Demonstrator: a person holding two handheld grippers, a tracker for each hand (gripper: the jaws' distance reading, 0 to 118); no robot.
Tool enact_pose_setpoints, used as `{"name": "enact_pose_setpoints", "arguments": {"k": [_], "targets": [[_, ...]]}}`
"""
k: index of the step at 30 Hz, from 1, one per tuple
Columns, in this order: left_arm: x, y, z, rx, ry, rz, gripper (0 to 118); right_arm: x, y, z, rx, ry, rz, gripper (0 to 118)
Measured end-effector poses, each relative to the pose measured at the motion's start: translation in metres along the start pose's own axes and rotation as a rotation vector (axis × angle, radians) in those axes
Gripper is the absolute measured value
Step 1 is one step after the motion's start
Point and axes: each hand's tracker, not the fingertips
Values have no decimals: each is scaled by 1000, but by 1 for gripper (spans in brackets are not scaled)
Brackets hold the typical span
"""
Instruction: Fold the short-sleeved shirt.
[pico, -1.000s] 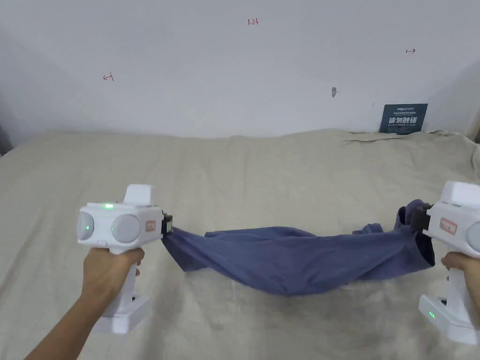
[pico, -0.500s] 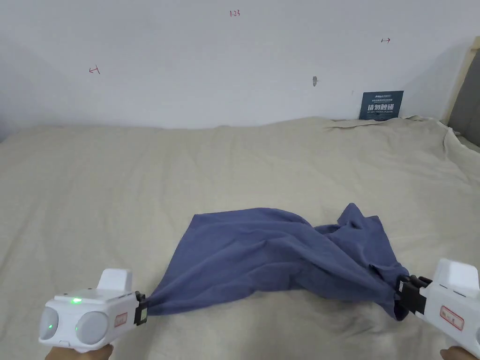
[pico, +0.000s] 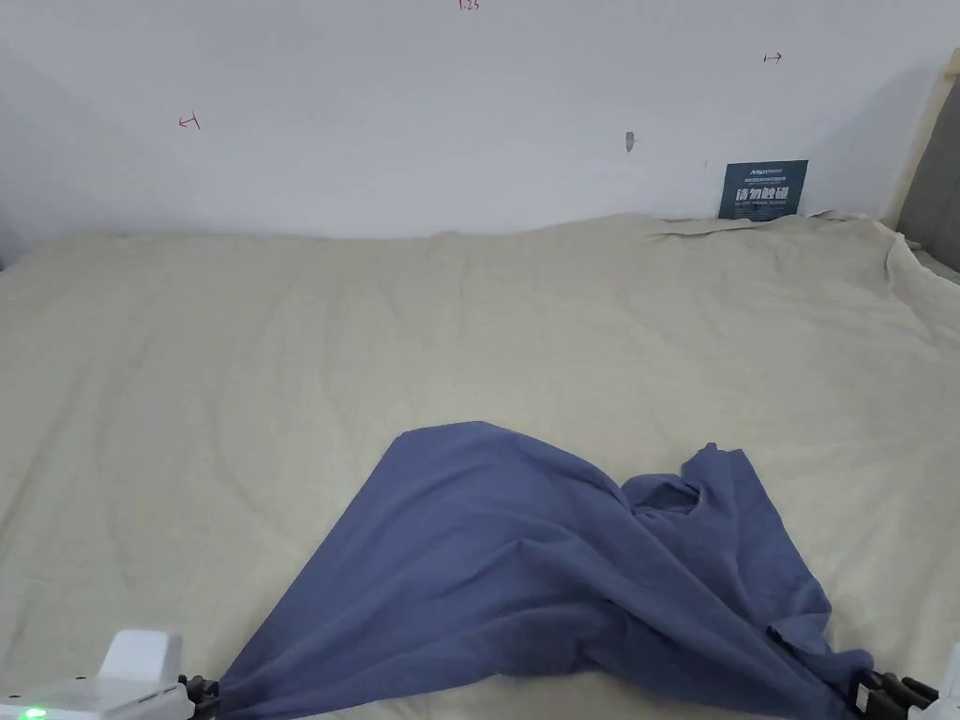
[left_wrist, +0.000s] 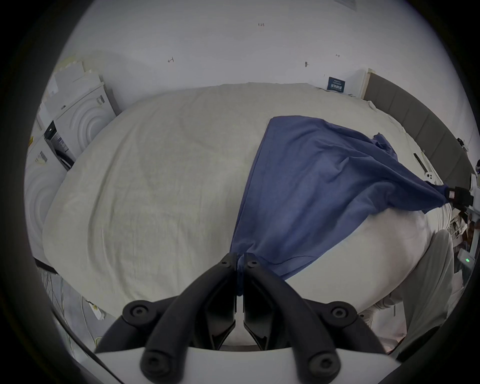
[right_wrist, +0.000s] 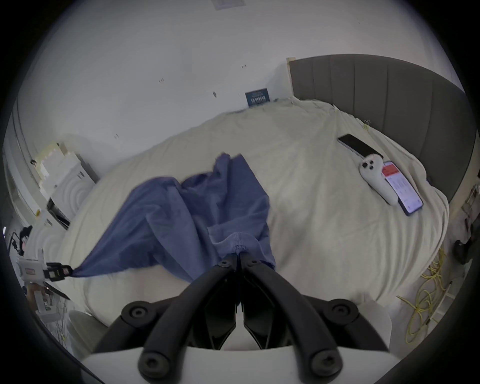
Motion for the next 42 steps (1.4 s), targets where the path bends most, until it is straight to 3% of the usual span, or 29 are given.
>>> {"name": "enact_pose_setpoints", "arguments": {"k": [13, 16, 17, 19, 20, 21, 23, 25, 27, 32, 39, 41, 42], "targets": [[47, -3, -67, -171, -14, 6, 2, 0, -29, -75, -278, -116, -61, 0], [50, -5, -71, -169, 2, 8, 3, 2, -34, -78, -274, -110, -78, 0], [50, -3, -71, -167, 2, 11, 8, 1, -34, -77, -271, -111, -77, 1], [49, 0, -70, -179, -5, 27, 34, -7, -32, -70, -269, -117, -69, 11], [49, 2, -64, -177, -33, 48, 54, -9, -30, -68, -268, -119, -62, 24], [49, 4, -61, -170, -67, 75, 83, -14, -26, -62, -257, -131, -49, 50], [50, 10, -56, -166, -78, 96, 97, -21, -18, -49, -221, -150, -20, 64], [54, 18, -43, -120, -76, 97, 118, -26, -7, -35, -142, -124, -6, 88], [59, 33, -27, -25, -74, 97, 118, -29, 10, -20, -64, -96, 10, 97], [73, 76, 12, 172, -78, 87, 118, -54, 54, 24, 143, -43, 99, 98], [95, 117, 66, 456, -95, 68, 118, -88, 90, 67, 434, -62, 205, 97], [104, 120, 77, 557, -82, 45, 109, -94, 92, 73, 497, -79, 223, 97], [108, 120, 81, 590, -66, 24, 95, -98, 91, 75, 521, -97, 232, 94]]}}
